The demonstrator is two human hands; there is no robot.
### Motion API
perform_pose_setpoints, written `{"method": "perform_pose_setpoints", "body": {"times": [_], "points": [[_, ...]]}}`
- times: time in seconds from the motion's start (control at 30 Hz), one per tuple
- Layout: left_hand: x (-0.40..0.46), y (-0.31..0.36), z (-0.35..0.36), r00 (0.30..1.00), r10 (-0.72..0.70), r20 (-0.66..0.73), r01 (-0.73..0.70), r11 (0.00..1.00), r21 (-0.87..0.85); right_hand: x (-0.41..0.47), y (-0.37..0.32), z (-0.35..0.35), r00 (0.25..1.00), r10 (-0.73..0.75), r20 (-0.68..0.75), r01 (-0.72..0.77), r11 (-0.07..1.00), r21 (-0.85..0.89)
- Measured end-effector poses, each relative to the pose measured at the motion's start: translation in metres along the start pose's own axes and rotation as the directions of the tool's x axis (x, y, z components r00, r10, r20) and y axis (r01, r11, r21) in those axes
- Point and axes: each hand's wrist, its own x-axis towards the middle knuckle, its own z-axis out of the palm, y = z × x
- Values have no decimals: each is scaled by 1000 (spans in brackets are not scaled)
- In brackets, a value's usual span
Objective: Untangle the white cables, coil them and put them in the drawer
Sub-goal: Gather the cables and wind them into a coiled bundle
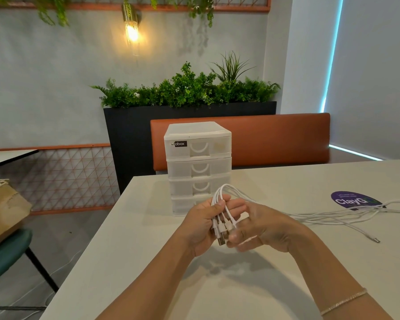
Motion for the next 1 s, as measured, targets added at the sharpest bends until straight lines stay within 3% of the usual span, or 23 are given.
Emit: {"method": "perform_pose_setpoints", "body": {"times": [0.1, 0.23, 0.33, 0.63, 0.83, 0.93, 1.0], "points": [[4, 0, -1, 998, 9, -60, -17, 991, -133, 4, 4, 2, 994, -40, -97, 27, 990, -137], [4, 1, -2, 997, 10, -73, -23, 983, -183, 8, 1, 14, 927, -320, -195, 213, 879, -427], [4, 1, -2, 999, 0, -51, -10, 981, -195, 12, 4, 18, 888, -413, -201, 271, 824, -498], [1, -1, -2, 1000, 5, 4, -4, 988, -154, 17, 7, 16, 842, -488, -229, 322, 797, -510], [0, -1, -4, 999, -16, 47, 18, 998, -52, 12, 9, 8, 860, -488, -152, 363, 793, -489], [-1, 1, -5, 996, -32, 88, 24, 996, 91, 10, 4, 1, 762, -554, -337, 410, 814, -411], [-4, 2, -4, 987, -38, 154, 20, 993, 113, 14, -4, -3, 676, -612, -409, 417, 776, -472]]}}
